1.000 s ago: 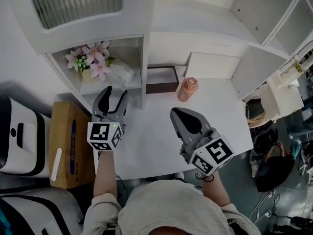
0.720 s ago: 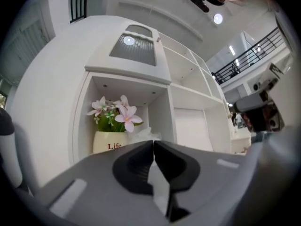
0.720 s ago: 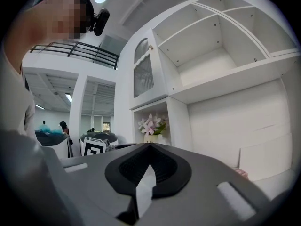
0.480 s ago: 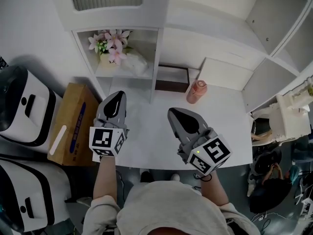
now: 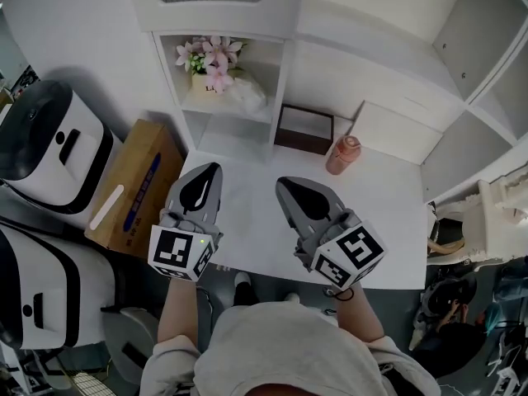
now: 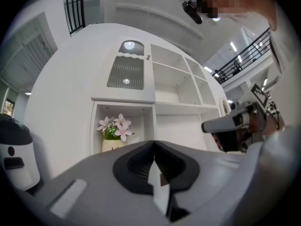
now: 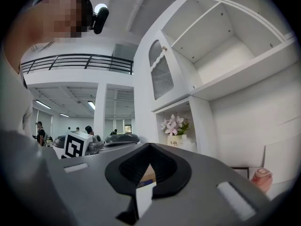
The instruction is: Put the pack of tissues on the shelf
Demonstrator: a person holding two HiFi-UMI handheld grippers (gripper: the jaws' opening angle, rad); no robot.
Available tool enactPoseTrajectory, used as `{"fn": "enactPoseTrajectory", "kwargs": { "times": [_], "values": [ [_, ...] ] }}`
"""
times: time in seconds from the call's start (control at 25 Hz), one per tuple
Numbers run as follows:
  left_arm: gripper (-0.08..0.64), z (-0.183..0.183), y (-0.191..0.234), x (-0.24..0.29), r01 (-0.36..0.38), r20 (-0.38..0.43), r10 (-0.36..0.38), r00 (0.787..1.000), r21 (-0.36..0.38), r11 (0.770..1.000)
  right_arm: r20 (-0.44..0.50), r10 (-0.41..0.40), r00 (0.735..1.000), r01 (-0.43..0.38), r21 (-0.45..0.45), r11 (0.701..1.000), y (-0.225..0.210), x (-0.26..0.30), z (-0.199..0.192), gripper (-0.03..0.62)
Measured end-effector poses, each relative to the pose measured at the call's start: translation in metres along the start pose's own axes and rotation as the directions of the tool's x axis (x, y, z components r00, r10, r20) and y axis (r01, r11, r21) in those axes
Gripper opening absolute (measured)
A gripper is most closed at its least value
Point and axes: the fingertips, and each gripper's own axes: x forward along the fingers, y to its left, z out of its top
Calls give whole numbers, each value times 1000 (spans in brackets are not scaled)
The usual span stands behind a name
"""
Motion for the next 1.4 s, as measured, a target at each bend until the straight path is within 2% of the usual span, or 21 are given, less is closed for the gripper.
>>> {"fn": "enactPoseTrajectory", "kwargs": {
  "times": [0.36,0.76,1.04,1.4],
  "values": [
    [-2,25,-28,-41,-38,5,38,999,7,999,1,128,992,-128,-3,992,27,0,0,2],
    [-2,36,-49,-77,-99,8,99,995,-33,995,-11,239,971,-239,-30,971,54,-8,0,2],
    [-2,41,-64,-88,-114,17,114,993,-31,993,-21,274,961,-275,-42,961,65,-19,-1,2],
    [-2,47,-75,-89,-109,21,109,994,-28,994,-17,282,959,-283,-50,958,67,-28,2,2]
  ]
}}
